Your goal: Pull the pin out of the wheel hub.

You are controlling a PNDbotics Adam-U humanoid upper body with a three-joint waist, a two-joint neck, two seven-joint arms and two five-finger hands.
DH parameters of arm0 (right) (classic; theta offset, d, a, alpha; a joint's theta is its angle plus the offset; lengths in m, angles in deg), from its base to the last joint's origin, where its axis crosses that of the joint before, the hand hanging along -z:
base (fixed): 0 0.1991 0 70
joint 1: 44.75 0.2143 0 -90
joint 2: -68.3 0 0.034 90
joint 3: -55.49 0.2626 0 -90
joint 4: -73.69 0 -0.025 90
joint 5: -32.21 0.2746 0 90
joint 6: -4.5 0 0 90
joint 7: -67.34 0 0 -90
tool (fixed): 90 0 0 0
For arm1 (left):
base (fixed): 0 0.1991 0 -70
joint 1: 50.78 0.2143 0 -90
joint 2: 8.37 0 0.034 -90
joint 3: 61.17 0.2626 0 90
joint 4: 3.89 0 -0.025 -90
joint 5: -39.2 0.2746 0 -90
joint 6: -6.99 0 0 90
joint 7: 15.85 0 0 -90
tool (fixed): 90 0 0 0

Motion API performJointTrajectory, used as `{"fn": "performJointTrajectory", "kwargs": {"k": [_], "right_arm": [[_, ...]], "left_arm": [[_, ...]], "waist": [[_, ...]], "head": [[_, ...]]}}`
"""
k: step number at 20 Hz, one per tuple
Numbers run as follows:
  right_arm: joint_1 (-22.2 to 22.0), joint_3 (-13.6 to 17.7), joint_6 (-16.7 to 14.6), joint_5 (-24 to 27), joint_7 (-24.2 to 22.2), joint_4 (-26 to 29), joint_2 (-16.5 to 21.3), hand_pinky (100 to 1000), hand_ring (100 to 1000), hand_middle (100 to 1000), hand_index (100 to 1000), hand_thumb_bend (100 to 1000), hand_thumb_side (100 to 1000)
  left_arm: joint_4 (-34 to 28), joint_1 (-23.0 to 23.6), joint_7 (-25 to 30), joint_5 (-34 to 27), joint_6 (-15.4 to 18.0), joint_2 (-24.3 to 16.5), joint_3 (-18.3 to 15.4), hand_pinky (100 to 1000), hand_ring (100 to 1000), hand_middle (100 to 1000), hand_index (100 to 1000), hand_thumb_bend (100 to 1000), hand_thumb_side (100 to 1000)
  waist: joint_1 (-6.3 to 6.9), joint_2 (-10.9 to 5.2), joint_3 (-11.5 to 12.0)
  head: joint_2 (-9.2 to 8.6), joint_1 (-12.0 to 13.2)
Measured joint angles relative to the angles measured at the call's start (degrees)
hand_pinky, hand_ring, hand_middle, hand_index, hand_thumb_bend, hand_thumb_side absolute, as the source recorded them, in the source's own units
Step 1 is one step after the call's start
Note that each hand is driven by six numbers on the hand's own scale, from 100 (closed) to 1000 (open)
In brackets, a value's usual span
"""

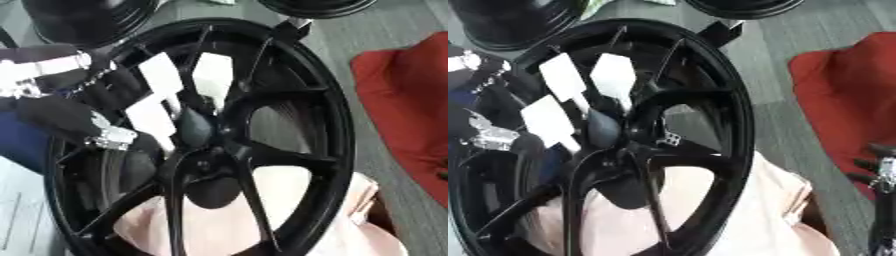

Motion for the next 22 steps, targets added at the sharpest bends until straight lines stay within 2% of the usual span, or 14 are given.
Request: {"fn": "performJointTrajectory", "kwargs": {"k": [10,17,22], "right_arm": [[0.9,-0.4,0.1,-0.2,-0.2,0.0,-0.6,592,689,767,716,100,892],[1.0,-0.7,0.2,-0.5,-0.4,0.0,-1.0,592,689,767,717,100,894],[1.2,-0.7,0.1,-0.5,-0.5,0.0,-1.0,592,689,767,717,100,897]], "left_arm": [[0.0,0.4,-1.4,-0.2,-1.9,0.1,0.0,762,699,729,824,784,440],[0.0,0.4,-2.4,-0.5,-3.1,0.6,0.0,727,591,604,760,753,426],[0.0,0.4,-3.0,-0.9,-3.7,0.6,0.2,707,558,568,722,719,412]], "waist": [[0.0,0.91,-0.6],[0.0,1.38,-0.8],[0.09,1.39,-1.0]], "head": [[-0.47,0.4],[-0.55,0.5],[-0.56,0.5]]}}
